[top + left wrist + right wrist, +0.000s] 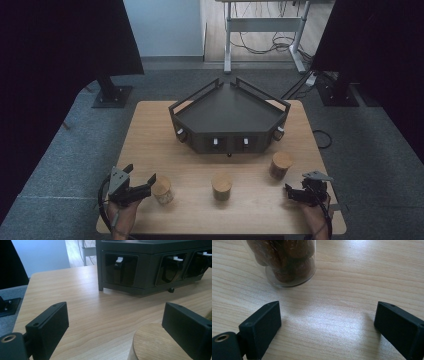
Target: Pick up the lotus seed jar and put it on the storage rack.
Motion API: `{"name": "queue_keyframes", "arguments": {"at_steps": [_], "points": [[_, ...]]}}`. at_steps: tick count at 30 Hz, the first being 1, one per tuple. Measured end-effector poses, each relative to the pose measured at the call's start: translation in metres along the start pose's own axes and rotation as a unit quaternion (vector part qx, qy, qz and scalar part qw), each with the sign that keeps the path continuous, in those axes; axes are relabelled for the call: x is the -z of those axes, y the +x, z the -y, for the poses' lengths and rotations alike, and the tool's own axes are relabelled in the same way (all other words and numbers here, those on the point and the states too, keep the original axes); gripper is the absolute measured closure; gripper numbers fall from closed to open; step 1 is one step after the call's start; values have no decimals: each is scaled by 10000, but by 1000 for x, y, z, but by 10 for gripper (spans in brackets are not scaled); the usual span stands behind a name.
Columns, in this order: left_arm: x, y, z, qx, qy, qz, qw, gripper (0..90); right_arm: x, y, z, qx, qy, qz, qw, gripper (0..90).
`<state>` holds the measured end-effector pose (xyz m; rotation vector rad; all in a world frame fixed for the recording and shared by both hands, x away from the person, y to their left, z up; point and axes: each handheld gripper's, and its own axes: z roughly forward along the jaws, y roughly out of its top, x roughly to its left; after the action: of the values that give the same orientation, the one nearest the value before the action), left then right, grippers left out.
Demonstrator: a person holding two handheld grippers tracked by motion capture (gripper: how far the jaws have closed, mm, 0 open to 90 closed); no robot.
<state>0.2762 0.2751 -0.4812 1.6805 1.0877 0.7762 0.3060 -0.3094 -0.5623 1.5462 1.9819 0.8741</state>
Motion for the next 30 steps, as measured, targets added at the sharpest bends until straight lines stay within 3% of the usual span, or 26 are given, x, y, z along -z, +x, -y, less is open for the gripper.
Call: {"name": "queue_keyframes", "arguments": {"at_steps": [19, 30], "points": [[-2, -9, -1, 52, -22, 205, 9998, 58, 0, 0, 0, 0, 0, 0, 10000, 66], [-6, -16, 1, -27, 17, 287, 9996, 56, 0, 0, 0, 3, 1, -2, 10000, 66]]}}
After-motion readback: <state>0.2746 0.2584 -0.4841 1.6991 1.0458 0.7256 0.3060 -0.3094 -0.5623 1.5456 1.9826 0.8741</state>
